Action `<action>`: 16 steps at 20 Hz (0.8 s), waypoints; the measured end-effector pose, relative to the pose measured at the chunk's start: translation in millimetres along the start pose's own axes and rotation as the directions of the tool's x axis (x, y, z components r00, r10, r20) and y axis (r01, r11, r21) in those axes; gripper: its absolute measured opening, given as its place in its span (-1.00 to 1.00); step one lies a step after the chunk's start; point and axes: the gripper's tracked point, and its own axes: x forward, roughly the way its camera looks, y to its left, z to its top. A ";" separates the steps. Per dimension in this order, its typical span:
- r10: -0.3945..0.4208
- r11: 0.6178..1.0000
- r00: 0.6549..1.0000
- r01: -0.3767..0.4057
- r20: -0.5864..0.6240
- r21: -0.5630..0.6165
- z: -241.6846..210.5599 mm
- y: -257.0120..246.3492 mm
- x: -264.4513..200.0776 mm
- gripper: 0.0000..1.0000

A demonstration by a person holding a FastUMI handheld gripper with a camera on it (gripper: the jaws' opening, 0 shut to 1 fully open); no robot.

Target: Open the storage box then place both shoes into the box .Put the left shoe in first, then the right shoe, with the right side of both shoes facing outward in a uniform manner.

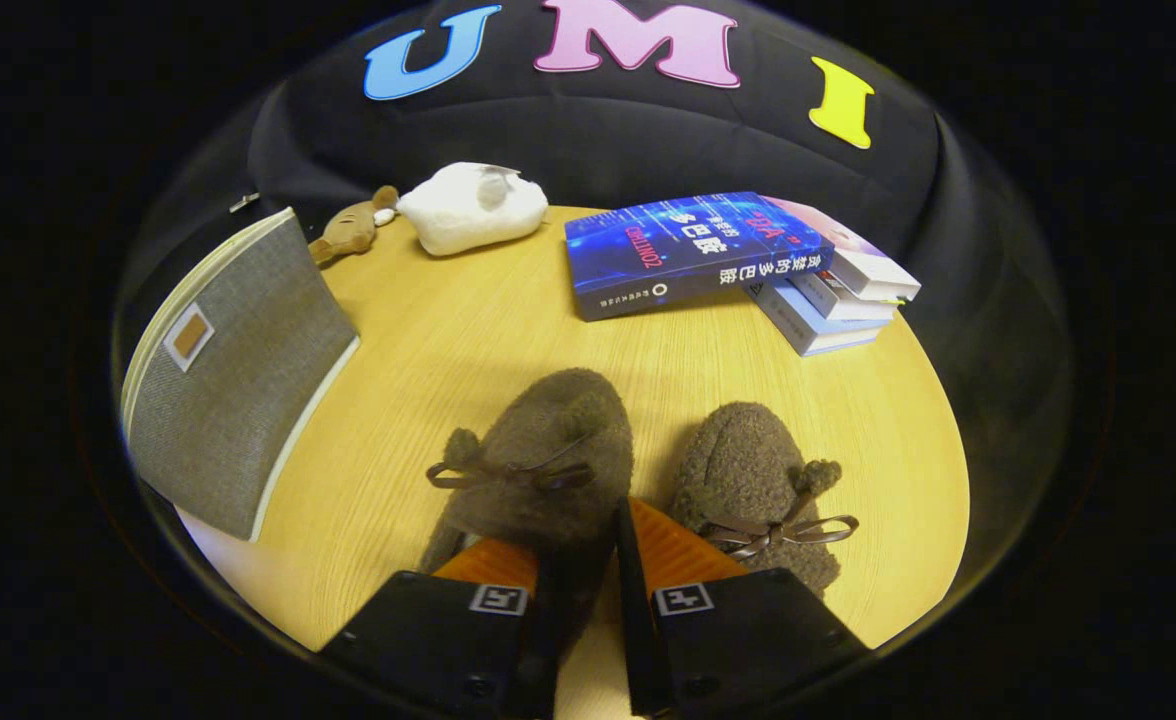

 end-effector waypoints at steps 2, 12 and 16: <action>-0.012 0.999 1.000 0.012 -0.005 0.030 1.4 -2.8 -2.4 -0.74; 0.048 0.973 0.995 -0.067 0.089 0.221 53.4 29.5 -68.8 -0.84; 0.077 0.968 0.985 -0.111 0.153 0.226 106.4 63.5 -110.1 -0.84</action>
